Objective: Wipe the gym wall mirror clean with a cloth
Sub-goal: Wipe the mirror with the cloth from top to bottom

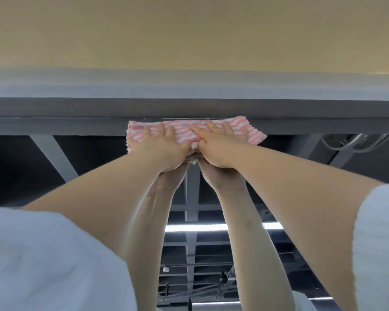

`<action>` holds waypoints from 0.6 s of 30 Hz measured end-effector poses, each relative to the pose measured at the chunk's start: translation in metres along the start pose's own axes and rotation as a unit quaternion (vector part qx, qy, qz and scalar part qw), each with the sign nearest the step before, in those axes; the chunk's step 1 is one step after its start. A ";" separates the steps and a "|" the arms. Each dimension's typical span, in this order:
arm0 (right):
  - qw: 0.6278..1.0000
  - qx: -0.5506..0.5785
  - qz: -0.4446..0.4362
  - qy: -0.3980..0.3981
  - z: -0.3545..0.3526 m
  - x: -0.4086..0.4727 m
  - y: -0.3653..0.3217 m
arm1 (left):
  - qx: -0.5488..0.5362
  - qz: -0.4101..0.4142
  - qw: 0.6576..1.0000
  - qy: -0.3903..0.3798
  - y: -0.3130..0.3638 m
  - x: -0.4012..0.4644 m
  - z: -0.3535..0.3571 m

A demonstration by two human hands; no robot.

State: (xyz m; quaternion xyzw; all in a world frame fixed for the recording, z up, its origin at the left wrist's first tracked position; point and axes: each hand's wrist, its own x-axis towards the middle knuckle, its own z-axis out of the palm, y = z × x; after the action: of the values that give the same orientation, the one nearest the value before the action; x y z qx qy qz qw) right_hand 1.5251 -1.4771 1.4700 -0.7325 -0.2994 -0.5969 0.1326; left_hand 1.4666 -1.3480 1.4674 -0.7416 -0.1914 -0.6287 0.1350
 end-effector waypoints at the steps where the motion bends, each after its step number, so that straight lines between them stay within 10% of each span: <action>1: 1.000 0.000 0.002 -0.003 -0.001 0.002 0.001 | 0.010 0.004 1.000 -0.001 -0.001 0.004 0.001; 18: 0.994 -0.037 0.102 0.012 -0.031 -0.028 0.202 | -0.058 0.078 0.995 0.003 0.214 0.004 -0.004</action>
State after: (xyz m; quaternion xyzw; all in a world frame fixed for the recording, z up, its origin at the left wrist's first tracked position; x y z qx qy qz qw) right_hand 1.6175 -1.6606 1.4837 -0.7568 -0.1988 -0.5993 0.1691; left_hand 1.5602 -1.5395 1.4803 -0.7589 -0.0959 -0.6285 0.1410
